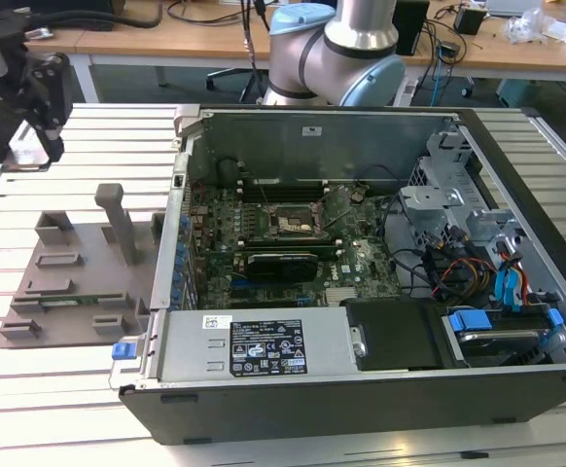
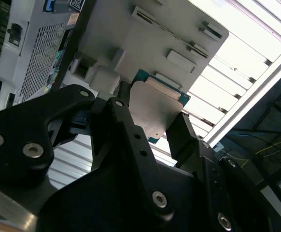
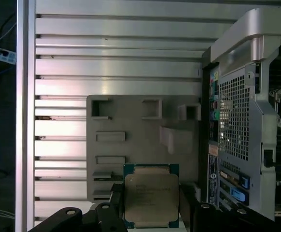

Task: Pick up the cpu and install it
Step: 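Pick up the cpu and move it towards the insertion slot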

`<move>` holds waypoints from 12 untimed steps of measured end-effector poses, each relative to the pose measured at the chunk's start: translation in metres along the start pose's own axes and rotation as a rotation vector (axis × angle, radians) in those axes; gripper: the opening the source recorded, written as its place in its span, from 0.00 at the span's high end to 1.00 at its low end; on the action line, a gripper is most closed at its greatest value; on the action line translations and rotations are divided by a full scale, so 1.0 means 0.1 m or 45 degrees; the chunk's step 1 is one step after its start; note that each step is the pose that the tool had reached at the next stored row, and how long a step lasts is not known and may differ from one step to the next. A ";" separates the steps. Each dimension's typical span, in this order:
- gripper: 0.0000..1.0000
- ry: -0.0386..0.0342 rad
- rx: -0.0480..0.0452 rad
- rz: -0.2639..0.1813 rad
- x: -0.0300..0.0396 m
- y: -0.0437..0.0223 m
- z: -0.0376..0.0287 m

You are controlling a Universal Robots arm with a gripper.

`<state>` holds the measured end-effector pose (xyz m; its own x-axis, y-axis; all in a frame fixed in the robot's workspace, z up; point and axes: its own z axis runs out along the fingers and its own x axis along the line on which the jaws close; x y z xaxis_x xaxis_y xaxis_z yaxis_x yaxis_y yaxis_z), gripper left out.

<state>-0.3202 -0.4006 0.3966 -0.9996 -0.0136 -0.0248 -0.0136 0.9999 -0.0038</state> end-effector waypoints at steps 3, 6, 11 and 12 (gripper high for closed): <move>0.45 0.0006 0.000 0.000 -0.161 -0.003 0.004; 0.45 0.0011 0.000 0.000 -0.304 -0.004 0.008; 0.45 0.0023 0.000 0.000 -0.554 -0.007 0.015; 0.45 0.0029 0.000 0.000 -0.622 -0.009 0.016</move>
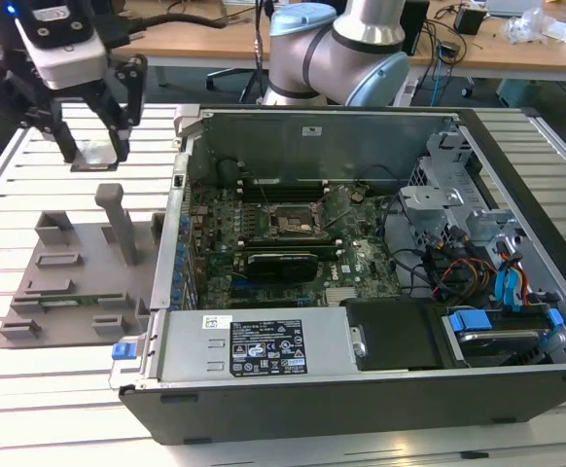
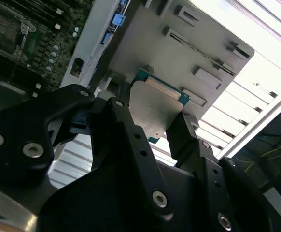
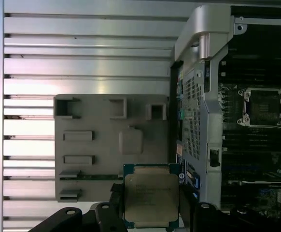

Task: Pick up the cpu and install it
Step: 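Pick up the cpu and move it towards the insertion slot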

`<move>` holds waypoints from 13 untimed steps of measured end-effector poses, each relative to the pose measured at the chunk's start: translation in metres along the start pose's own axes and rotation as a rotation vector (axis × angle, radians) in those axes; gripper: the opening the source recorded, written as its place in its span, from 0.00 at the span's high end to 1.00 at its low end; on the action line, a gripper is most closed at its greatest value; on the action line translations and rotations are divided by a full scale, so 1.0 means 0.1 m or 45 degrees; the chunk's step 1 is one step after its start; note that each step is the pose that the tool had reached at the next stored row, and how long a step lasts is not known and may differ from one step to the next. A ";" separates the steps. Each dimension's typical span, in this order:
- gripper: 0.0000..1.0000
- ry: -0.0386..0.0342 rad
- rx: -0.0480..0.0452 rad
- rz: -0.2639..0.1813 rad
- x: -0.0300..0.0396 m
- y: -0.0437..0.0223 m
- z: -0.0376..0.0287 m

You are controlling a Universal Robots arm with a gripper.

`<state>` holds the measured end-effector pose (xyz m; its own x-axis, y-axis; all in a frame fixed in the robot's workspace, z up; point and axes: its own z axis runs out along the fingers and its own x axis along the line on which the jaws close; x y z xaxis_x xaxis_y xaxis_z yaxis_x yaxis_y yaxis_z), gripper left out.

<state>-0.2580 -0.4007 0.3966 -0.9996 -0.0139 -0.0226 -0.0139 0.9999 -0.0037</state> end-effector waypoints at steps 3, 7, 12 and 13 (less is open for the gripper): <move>0.45 0.0009 0.000 0.000 -0.136 -0.001 0.004; 0.45 0.0029 0.000 0.000 -0.396 -0.005 0.010; 0.45 0.0062 0.000 0.000 -0.707 -0.009 0.017; 0.45 0.0068 0.000 0.000 -0.763 -0.010 0.018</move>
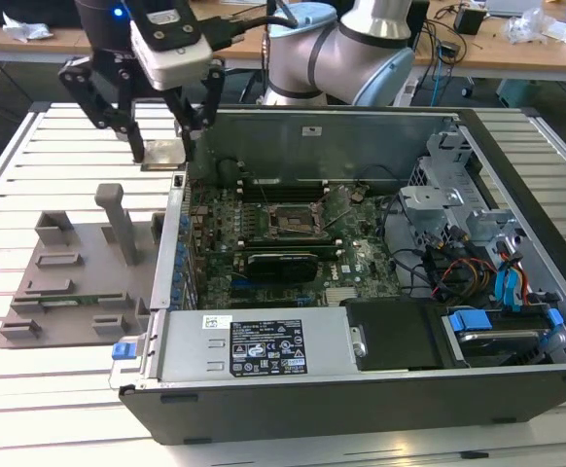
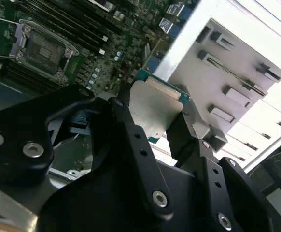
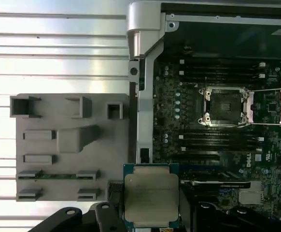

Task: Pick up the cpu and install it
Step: 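Pick up the cpu and move it towards the insertion slot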

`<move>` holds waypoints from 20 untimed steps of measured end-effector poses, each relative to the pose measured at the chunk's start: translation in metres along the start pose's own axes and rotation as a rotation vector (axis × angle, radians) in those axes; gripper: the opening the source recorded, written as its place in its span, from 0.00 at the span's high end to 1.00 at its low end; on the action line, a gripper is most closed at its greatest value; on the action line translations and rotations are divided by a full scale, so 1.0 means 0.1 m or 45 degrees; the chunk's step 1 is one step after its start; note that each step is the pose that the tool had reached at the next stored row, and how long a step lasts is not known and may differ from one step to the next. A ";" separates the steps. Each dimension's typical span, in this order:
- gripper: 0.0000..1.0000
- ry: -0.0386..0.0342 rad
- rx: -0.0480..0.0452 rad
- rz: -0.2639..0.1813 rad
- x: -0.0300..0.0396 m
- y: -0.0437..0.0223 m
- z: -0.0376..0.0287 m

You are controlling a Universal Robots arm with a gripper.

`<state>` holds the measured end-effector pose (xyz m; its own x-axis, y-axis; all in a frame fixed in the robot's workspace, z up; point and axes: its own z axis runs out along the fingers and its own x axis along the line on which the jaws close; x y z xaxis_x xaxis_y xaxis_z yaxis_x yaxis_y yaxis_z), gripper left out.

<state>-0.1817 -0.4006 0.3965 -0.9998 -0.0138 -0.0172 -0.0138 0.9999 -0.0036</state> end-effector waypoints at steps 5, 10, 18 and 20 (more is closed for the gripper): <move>0.45 0.0058 0.000 0.000 -0.481 -0.007 0.009; 0.45 0.0090 0.000 0.000 -0.742 -0.010 0.015; 0.45 0.0159 0.000 0.000 -1.206 -0.017 0.026; 0.45 0.0170 0.000 0.000 -1.296 -0.018 0.028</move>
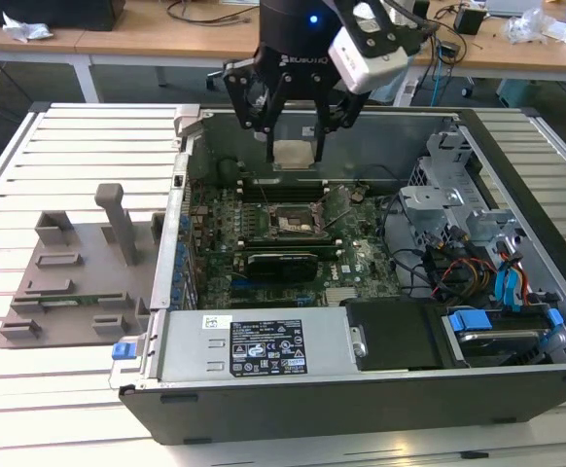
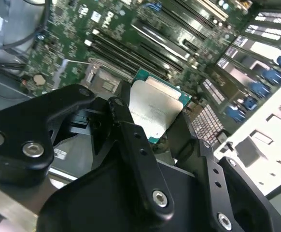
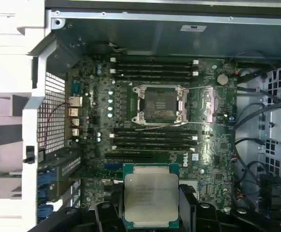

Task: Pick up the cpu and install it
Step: 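Pick up the cpu and move it towards the insertion slot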

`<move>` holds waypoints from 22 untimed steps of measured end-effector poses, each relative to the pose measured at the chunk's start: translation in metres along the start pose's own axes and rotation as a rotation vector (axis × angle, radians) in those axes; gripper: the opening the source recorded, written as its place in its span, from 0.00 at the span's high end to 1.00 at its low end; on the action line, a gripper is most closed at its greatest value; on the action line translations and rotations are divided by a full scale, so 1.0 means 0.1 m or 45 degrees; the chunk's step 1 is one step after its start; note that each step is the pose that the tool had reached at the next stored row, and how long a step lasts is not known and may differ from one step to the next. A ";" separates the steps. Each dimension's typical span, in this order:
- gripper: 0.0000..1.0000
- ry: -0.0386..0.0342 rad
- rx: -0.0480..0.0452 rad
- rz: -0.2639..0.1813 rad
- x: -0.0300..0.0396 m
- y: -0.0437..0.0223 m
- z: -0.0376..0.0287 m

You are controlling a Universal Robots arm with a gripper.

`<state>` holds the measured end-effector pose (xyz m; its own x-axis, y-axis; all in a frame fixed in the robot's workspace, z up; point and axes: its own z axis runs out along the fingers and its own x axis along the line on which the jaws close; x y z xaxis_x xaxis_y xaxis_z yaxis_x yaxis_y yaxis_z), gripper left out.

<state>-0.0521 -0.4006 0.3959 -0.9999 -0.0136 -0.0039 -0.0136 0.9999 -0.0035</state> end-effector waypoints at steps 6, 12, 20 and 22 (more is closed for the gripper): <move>0.45 0.0037 0.000 0.000 -0.288 -0.004 0.003; 0.45 0.0082 0.000 0.000 -0.598 -0.008 0.005; 0.45 0.0157 0.000 0.000 -0.990 -0.012 0.017; 0.45 0.0187 0.000 0.000 -1.121 -0.014 0.026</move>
<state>0.0600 -0.4005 0.3937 -0.9998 -0.0137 0.0108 -0.0137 0.9999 -0.0032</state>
